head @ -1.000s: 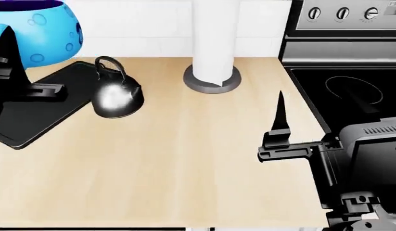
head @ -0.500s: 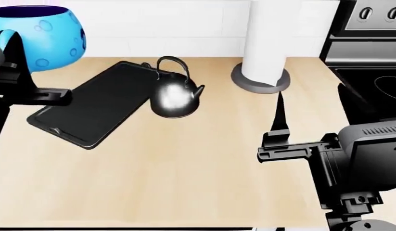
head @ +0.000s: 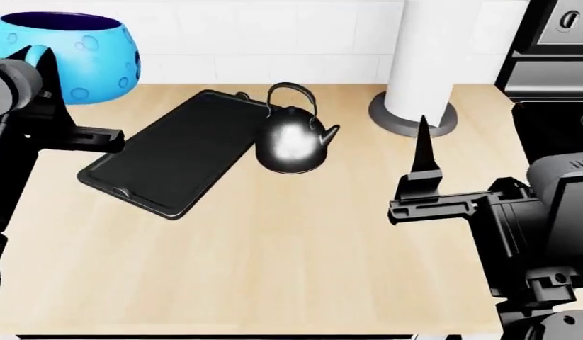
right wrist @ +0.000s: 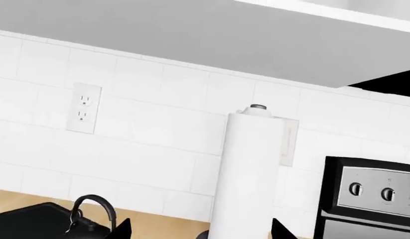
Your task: Pick the kettle from the counter and place it on the tray. Then pick the mug from the cabinet and place it on the tray. Then close the cabinet doors.
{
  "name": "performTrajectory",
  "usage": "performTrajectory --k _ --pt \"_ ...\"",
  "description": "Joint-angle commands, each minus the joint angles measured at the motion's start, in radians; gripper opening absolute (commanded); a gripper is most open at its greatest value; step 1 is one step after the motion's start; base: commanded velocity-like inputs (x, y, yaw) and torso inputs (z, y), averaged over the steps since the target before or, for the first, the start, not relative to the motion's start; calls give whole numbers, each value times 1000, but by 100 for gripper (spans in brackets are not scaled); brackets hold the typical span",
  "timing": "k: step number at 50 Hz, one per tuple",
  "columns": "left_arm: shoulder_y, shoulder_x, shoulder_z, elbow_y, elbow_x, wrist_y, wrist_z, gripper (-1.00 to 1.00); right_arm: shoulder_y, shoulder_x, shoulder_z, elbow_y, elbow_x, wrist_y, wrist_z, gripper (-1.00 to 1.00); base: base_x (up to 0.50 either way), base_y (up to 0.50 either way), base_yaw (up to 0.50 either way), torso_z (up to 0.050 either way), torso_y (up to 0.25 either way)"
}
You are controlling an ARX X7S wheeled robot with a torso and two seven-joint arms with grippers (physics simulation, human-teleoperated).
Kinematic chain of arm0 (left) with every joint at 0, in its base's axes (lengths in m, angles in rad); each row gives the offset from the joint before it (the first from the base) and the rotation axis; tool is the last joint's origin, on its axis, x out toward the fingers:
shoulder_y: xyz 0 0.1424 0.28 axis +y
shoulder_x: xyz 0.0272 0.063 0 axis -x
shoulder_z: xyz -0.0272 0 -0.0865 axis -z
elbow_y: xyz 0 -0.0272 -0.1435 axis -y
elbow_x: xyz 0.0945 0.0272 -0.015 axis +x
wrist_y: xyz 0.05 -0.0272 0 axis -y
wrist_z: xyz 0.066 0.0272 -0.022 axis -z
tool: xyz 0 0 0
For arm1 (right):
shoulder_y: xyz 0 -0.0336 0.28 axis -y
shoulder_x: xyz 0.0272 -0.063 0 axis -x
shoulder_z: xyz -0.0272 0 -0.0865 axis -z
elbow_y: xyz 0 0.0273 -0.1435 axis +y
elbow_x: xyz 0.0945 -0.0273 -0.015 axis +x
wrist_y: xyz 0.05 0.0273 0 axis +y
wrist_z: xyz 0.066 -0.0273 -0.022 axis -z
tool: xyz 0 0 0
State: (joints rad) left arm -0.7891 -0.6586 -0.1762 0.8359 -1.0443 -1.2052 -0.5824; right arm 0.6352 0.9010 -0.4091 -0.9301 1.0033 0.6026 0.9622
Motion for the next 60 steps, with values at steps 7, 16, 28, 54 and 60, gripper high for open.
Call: performTrajectory --k 7,16,28,54,60 --pt "-68 86 331 -305 353 263 149 -100 183 33 47 -10 262 89 87 100 0 0 0 0 0" --pt "-174 208 480 -629 501 412 214 -100 212 39 50 -9 293 99 102 100 0 0 0 0 0" --pt "-327 361 565 -1090 624 605 276 -100 253 40 47 -12 330 116 122 100 0 0 0 0 0" --pt "-480 468 648 -1501 730 759 318 -100 306 60 58 -18 403 126 157 100 242 0 0 0 1" --pt "-491 471 652 -1527 735 771 321 -100 295 63 60 -19 395 120 151 100 500 0 0 0 2"
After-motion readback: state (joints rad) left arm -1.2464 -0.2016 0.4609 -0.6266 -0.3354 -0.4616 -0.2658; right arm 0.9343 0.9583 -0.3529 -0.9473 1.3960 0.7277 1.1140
